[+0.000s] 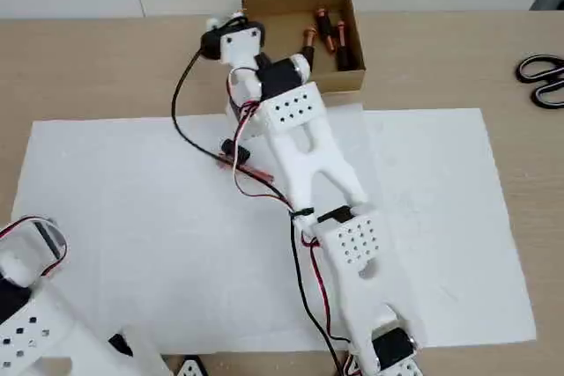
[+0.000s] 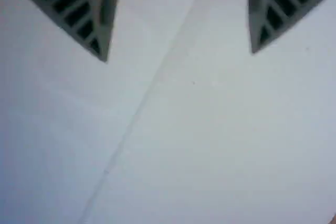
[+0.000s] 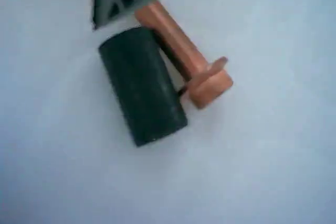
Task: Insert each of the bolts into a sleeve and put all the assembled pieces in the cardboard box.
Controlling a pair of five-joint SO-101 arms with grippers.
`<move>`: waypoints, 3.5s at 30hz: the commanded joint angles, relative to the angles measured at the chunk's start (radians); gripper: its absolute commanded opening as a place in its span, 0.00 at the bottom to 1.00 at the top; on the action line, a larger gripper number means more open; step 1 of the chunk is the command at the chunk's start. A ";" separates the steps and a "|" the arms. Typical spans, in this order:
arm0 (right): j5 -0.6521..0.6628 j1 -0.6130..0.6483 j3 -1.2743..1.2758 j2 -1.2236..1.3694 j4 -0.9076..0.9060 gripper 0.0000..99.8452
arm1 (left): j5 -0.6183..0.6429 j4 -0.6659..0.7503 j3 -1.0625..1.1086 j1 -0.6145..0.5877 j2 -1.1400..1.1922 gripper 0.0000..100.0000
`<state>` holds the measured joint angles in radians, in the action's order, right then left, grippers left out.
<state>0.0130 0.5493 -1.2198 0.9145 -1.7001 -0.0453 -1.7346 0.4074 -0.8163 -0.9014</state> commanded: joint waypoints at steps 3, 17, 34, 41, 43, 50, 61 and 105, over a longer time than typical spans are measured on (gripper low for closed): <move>0.132 0.071 -0.005 0.021 -0.008 0.13 | 0.008 0.005 -0.004 -0.003 -0.012 0.17; 0.201 0.099 -0.005 0.137 0.028 0.13 | 0.008 0.005 -0.004 -0.003 -0.012 0.17; 0.236 0.085 -0.005 0.166 0.108 0.13 | 0.008 0.005 -0.004 -0.003 -0.012 0.17; 0.276 0.084 -0.005 0.176 0.113 0.15 | 0.008 0.005 -0.004 -0.003 -0.012 0.17; 0.278 0.084 -0.005 0.173 0.113 0.18 | 0.008 0.005 -0.004 -0.003 -0.012 0.17; 0.301 0.084 -0.005 0.171 0.113 0.18 | 0.008 0.005 -0.004 -0.003 -0.012 0.17; 0.313 0.084 0.000 0.179 0.176 0.18 | 0.008 0.005 -0.004 -0.003 -0.012 0.17; 0.097 -0.133 -0.123 -0.051 -0.050 0.00 | 0.008 0.005 -0.004 -0.003 -0.011 0.17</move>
<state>0.1281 0.4342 -1.4346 1.0587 -1.7323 -0.0453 -1.7346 0.4074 -0.8163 -0.9014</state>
